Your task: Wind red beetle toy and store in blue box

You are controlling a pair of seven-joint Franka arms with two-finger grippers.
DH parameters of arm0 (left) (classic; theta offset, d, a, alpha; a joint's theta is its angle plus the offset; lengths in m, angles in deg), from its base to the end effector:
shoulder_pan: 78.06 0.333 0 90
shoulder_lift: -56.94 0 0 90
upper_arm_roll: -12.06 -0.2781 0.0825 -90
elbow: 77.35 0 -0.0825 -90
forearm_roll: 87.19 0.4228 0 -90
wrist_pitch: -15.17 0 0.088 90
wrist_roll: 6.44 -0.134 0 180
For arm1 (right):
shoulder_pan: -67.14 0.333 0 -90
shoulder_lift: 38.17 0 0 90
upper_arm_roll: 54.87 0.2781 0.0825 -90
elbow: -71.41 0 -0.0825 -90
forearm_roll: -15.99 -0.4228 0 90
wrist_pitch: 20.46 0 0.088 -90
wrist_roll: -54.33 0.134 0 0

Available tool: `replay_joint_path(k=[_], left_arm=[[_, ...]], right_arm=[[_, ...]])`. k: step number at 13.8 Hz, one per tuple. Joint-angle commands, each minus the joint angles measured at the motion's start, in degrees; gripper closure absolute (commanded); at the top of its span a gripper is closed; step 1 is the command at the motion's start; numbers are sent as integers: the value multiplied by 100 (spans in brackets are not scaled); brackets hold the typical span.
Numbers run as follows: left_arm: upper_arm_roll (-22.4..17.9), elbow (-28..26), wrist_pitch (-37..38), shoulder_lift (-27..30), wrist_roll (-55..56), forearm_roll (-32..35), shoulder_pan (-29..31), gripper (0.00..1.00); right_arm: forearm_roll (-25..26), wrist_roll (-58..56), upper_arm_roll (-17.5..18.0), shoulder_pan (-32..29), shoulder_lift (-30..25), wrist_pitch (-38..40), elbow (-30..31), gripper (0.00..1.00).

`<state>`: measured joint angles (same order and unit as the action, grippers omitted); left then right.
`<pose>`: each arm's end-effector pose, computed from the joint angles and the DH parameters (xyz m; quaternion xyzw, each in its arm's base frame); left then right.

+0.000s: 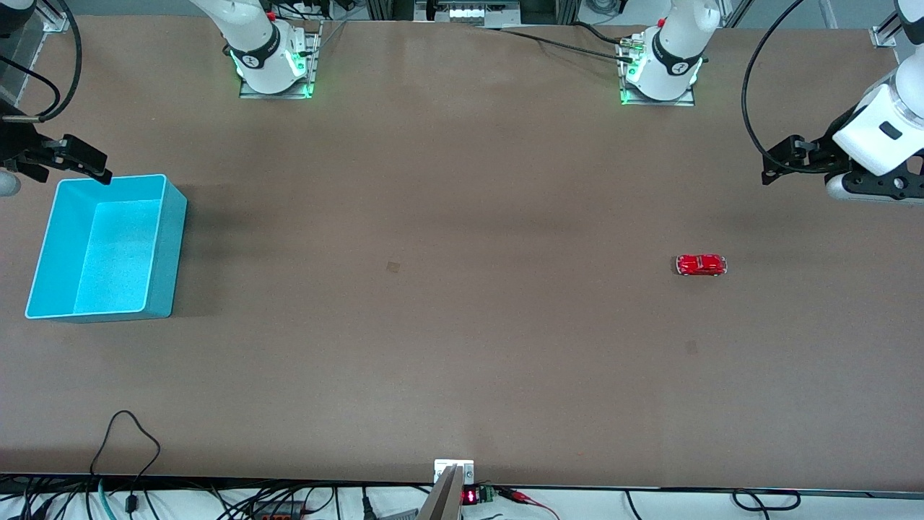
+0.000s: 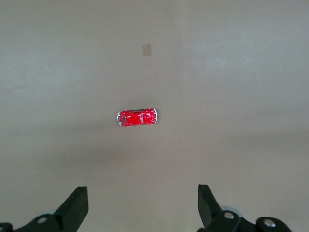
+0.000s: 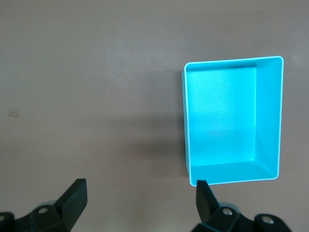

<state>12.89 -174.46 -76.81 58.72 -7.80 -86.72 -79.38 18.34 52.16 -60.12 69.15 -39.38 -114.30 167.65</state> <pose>0.5821 -0.0209 0.5175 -0.9991 0.0309 0.0292 0.0045 0.5890 -0.0389 0.5221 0.9997 -0.0077 -0.0113 0.0190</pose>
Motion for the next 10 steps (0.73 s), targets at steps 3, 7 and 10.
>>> replay_joint_path(k=[3,7,10], left_arm=[[48,219,145,-108,48,32,8,0],[48,210,197,-117,66,-3,8,0],[66,210,1152,-222,92,-38,-62,0]], right_arm=[[37,103,42,-8,-99,23,53,0],[37,103,42,-8,-99,58,53,0],[37,41,42,-16,-99,58,53,0]])
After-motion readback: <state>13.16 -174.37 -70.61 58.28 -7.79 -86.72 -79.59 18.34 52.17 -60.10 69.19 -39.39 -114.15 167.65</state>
